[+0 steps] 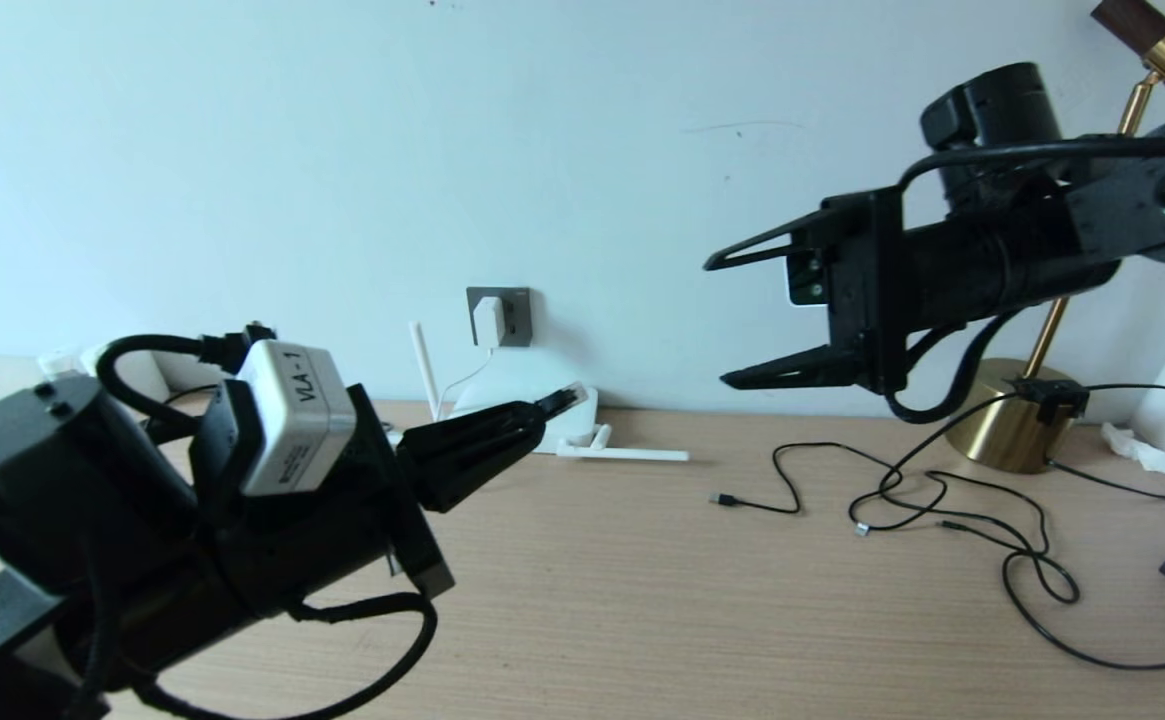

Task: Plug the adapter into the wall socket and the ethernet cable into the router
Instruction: Align cable and router interface

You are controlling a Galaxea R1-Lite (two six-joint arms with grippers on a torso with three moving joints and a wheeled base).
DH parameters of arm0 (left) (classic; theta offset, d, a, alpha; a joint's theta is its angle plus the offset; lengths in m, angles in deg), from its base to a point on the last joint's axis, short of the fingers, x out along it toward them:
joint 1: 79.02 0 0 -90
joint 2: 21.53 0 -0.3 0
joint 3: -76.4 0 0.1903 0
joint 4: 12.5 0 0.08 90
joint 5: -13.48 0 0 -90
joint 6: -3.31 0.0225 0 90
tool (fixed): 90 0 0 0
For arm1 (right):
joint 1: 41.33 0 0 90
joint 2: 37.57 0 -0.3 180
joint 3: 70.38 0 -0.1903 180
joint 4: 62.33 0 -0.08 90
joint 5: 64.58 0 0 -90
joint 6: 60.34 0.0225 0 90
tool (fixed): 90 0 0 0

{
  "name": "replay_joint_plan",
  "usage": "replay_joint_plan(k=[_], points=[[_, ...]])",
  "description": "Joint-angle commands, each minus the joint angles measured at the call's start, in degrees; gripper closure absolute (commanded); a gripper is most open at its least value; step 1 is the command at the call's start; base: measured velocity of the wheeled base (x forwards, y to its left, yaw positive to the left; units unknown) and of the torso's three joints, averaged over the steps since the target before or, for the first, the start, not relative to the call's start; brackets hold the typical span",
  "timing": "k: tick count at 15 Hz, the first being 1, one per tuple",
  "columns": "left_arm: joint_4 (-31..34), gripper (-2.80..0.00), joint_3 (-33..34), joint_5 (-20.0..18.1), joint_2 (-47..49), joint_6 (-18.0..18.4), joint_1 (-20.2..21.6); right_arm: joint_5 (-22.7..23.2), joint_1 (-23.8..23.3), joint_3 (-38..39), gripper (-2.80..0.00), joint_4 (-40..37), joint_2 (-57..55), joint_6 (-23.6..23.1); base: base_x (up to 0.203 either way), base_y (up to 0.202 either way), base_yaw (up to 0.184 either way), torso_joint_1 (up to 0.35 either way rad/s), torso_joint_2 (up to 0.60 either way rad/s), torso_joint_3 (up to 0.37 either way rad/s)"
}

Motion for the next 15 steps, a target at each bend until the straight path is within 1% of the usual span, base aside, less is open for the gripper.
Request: replay_joint_plan(k=[1,4,5,7,9,11,13,15], points=[[-0.49,0.0,3.08,4.93,-2.5,-6.9,0.12,0.15,-3.0,4.73,0.0,-0.15,8.79,-2.61,0.0,0.0,0.0,0.0,0.0,0.0],[-0.35,0.0,3.55,13.72,-2.75,-14.2,0.12,-0.43,-6.58,16.89,0.0,-0.13,21.01,-9.01,0.0,0.0,0.0,0.0,0.0,0.0],[-0.34,0.0,3.79,15.21,-3.02,-15.84,0.12,-0.75,-7.67,21.77,0.0,-0.14,25.63,-11.69,0.0,0.0,0.0,0.0,0.0,0.0],[-0.23,0.0,6.8,15.8,-3.86,-16.55,0.19,-2.08,-10.4,31.43,0.0,-0.11,34.84,-16.39,0.0,0.0,0.0,0.0,0.0,0.0],[-0.46,0.0,10.31,16.02,-4.74,-16.57,0.29,-3.81,-14.57,41.31,0.0,-0.08,42.82,-21.56,0.0,0.0,0.0,0.0,0.0,0.0],[-0.58,0.0,11.52,18.2,-5.15,-16.87,0.65,-5.26,-18.24,47.95,0.0,-0.07,49.12,-27.29,0.0,0.0,0.0,0.0,0.0,0.0],[-0.47,0.0,12.96,19.71,-5.04,-17.54,2.39,-5.83,-19.39,52.19,0.0,-0.07,54.24,-29.85,0.0,0.0,0.0,0.0,0.0,0.0],[-0.23,0.0,15.1,20.53,-4.26,-18.07,4.76,-6.99,-19.78,55.26,0.0,0.04,56.39,-30.67,0.0,0.0,0.0,0.0,0.0,0.0]])
